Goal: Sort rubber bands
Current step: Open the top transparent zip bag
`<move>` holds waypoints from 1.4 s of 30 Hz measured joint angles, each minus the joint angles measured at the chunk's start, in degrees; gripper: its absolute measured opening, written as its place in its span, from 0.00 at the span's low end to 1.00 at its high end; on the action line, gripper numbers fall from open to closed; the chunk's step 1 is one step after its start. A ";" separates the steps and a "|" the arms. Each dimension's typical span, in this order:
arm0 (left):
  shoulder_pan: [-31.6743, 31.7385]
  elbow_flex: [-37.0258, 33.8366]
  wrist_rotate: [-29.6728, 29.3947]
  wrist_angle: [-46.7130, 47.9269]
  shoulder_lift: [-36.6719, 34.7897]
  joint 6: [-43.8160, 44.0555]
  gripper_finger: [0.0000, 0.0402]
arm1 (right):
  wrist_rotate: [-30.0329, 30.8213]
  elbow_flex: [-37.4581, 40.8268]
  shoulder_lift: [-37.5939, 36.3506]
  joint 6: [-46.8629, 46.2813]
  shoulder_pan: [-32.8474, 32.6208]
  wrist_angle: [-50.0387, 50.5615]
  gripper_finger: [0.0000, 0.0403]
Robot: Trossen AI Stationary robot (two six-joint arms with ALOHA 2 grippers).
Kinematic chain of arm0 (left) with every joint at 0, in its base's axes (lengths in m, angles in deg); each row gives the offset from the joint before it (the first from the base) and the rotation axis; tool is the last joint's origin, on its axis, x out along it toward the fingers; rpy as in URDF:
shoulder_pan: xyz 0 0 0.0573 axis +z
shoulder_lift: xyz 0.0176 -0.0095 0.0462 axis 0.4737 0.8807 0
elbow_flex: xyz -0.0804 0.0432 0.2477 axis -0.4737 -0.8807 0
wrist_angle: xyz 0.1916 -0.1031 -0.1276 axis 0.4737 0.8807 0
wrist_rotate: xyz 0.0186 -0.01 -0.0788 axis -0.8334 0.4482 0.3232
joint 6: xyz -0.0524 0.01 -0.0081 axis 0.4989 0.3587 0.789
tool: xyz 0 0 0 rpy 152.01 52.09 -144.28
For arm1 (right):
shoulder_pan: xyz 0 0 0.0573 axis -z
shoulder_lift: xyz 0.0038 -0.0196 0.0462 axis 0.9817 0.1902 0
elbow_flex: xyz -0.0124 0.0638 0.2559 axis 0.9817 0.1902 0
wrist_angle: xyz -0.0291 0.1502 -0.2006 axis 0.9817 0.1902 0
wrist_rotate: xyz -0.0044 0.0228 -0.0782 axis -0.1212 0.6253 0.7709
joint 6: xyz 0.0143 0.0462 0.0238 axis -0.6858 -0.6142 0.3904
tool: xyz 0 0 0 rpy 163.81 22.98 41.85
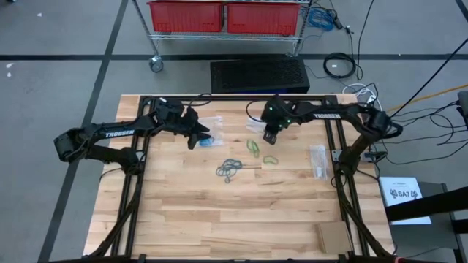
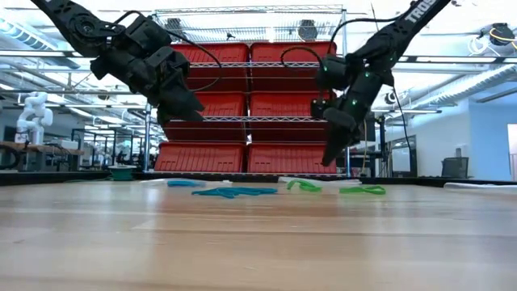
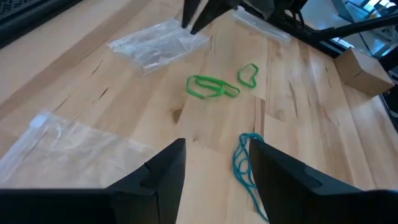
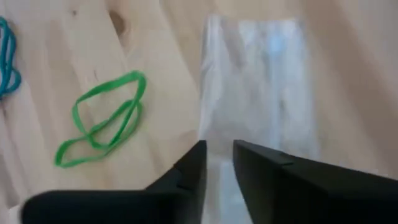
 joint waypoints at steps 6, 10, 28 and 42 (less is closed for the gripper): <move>0.00 0.00 0.00 0.00 0.00 -0.05 0.45 | 1.23 0.00 3.04 4.04 3.29 -2.48 0.31; 0.00 0.00 0.00 0.00 0.00 -1.01 0.45 | 0.99 0.00 6.42 3.13 4.87 -2.79 0.31; 0.00 0.01 -0.62 -3.15 0.00 -1.06 0.45 | 6.91 0.07 3.65 4.51 2.02 -3.51 0.03; -6.04 0.02 -3.20 -15.12 0.17 -5.61 0.45 | 7.08 0.04 -10.82 7.03 -8.78 -2.94 0.01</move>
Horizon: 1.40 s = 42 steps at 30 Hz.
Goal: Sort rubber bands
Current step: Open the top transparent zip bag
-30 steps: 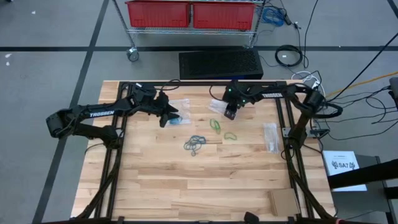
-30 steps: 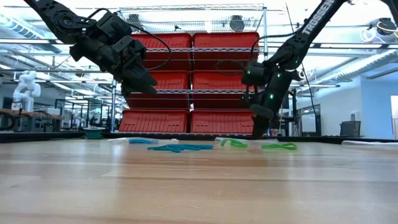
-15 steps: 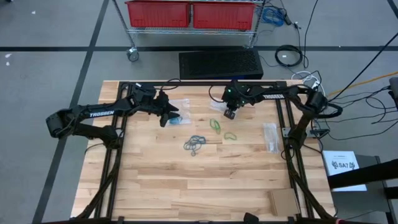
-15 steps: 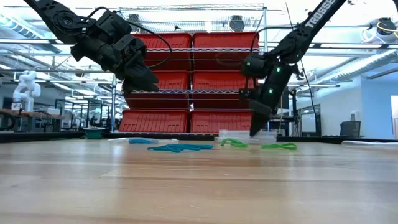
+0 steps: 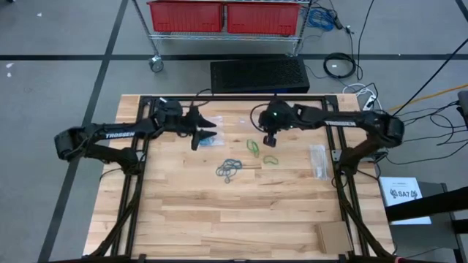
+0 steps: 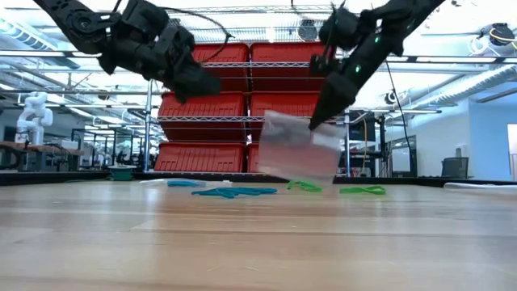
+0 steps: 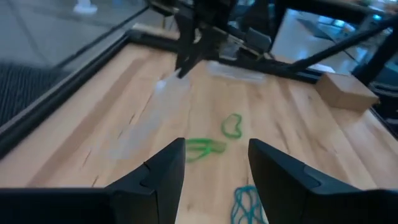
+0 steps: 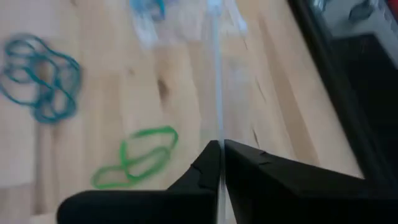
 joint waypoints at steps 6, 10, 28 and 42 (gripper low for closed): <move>-5.29 0.00 -6.95 -1.17 0.35 -4.82 0.45 | 0.03 0.00 -4.76 -0.42 -3.54 -0.70 0.01; -6.81 0.31 -9.11 -4.23 2.25 -4.34 0.46 | 0.03 -0.05 -6.27 -0.45 -5.53 -1.26 0.01; -7.91 11.81 -7.81 -4.19 13.40 -2.84 0.57 | 0.07 -0.09 -6.04 -1.28 -11.23 -2.11 0.01; -8.82 12.90 -8.76 -0.62 13.40 -3.29 0.13 | 0.09 -0.09 -6.04 -1.37 -11.34 -2.69 0.01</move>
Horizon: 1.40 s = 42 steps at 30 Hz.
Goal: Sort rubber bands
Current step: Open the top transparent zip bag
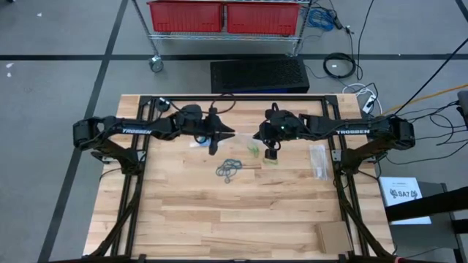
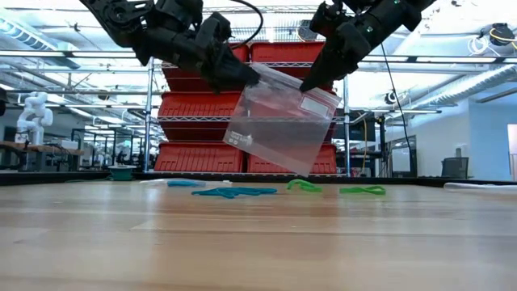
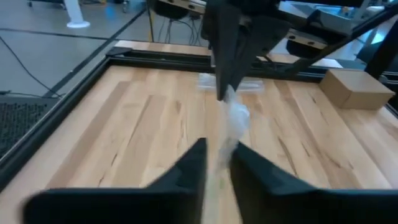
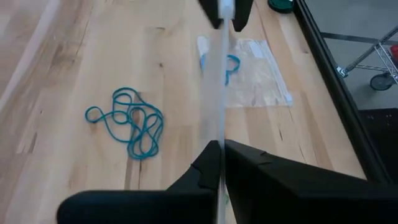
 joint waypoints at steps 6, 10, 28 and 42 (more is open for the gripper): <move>0.30 0.04 0.31 -0.50 0.00 -0.44 0.02 | -0.07 0.00 0.00 -0.91 0.00 0.38 0.01; -0.18 0.04 0.49 0.40 -0.02 -1.86 0.01 | -0.09 -0.01 -0.12 -4.28 0.00 0.12 0.04; -1.93 0.04 0.53 1.74 -0.02 -4.68 0.00 | -6.03 -8.87 8.31 -6.88 0.14 -7.62 0.36; -2.04 0.04 0.53 2.27 -0.02 -5.77 0.00 | -10.47 -11.72 10.60 -5.74 2.09 -4.75 0.21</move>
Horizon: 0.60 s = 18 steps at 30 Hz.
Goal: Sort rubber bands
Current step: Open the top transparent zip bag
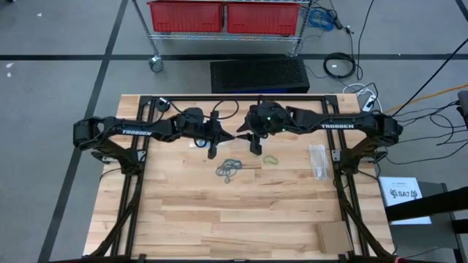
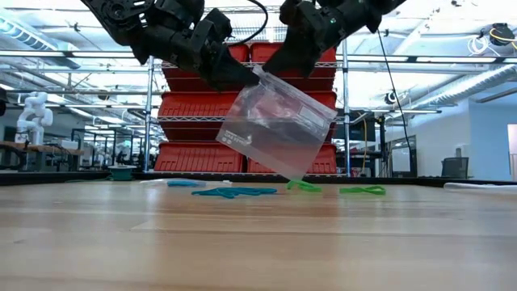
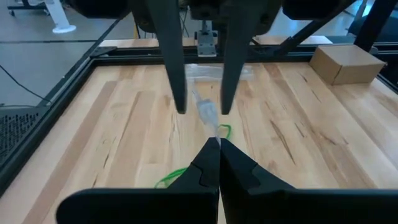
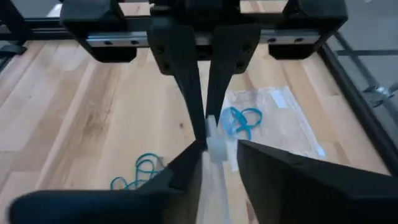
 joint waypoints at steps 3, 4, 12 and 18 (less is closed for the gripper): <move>0.00 0.00 0.00 -0.04 0.00 0.00 0.00 | -0.64 0.00 -0.03 0.16 -0.06 -0.14 0.11; 0.00 0.00 0.00 -0.07 0.00 0.00 0.00 | -0.73 0.00 -0.04 0.16 -0.11 -0.10 0.07; -0.02 0.00 0.00 -0.39 0.00 0.15 0.00 | -0.70 0.00 -0.04 0.21 -0.18 0.58 0.03; -0.02 0.00 0.00 -0.93 0.00 1.67 0.05 | -0.68 0.00 -0.07 0.33 -0.18 0.66 0.01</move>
